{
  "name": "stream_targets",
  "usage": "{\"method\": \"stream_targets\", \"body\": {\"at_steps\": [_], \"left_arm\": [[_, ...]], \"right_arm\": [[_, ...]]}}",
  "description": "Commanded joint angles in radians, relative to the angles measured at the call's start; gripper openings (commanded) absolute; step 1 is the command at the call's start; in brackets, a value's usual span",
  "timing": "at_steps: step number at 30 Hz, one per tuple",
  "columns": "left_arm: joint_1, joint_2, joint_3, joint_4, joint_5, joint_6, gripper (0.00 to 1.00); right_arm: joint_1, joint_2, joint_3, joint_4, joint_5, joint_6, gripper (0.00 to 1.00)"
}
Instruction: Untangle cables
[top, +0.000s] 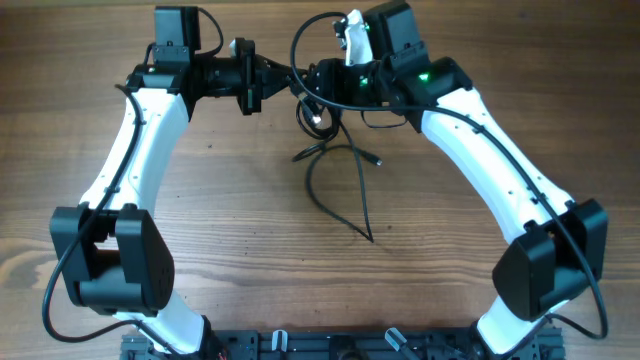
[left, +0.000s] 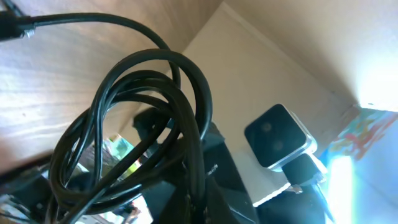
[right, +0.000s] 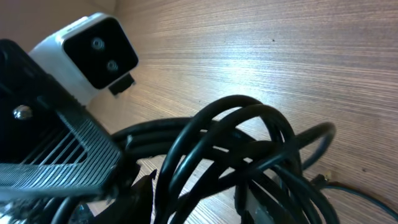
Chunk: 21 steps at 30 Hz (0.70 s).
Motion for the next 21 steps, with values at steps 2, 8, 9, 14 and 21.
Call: {"method": "stream_targets", "body": {"at_steps": [2, 8, 9, 14, 21], "left_arm": [[-0.004, -0.009, 0.007, 0.003, 0.073, -0.162, 0.04], [-0.004, -0.009, 0.007, 0.003, 0.086, -0.176, 0.04], [-0.004, -0.009, 0.007, 0.003, 0.087, -0.176, 0.04], [0.006, -0.009, 0.007, 0.016, 0.079, -0.098, 0.04], [0.065, -0.009, 0.006, 0.016, 0.018, 0.463, 0.04]], "right_arm": [[0.018, 0.04, 0.005, 0.037, -0.031, 0.06, 0.41], [0.022, 0.045, 0.005, 0.057, -0.031, 0.083, 0.21], [0.022, 0.045, 0.005, 0.056, -0.031, 0.082, 0.12], [0.0, 0.032, 0.006, 0.043, -0.058, 0.058, 0.04], [-0.117, -0.073, 0.006, -0.032, -0.205, -0.056, 0.04]]}}
